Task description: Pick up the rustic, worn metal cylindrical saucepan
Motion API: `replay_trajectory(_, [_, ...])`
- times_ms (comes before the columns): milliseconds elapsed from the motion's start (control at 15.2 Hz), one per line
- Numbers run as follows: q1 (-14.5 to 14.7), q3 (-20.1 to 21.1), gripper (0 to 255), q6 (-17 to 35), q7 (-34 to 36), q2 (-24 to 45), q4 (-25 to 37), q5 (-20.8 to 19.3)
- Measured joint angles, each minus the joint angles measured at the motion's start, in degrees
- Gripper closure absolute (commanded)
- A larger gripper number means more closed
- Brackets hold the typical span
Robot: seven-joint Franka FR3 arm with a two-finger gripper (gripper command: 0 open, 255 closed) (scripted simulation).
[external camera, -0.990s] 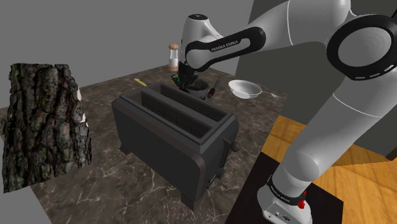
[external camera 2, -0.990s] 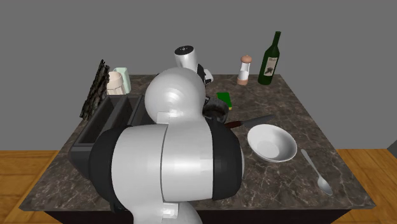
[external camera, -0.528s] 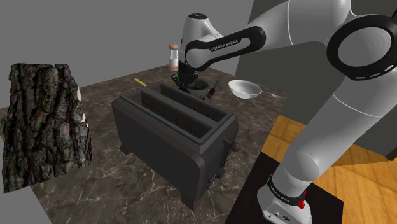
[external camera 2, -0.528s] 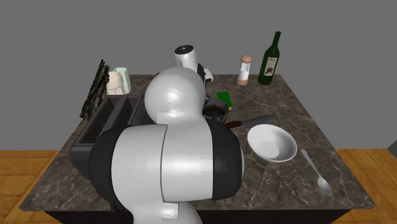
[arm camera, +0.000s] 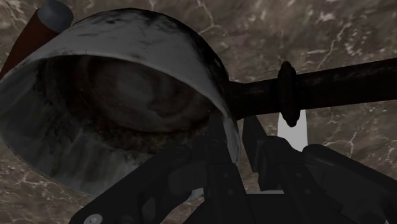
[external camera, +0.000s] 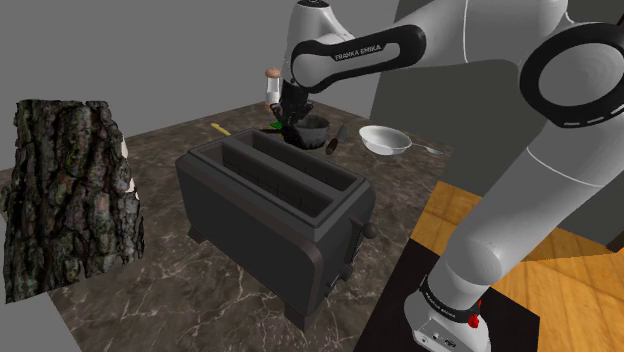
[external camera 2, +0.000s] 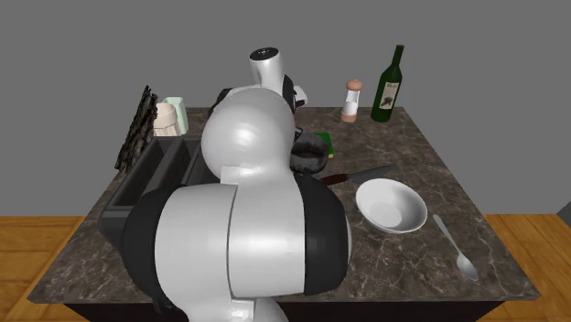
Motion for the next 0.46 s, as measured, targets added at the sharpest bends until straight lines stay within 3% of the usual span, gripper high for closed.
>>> replay_trajectory(462, [0.09, 0.01, 255, -4.59, -0.75, -0.67, 3.98, 0.56])
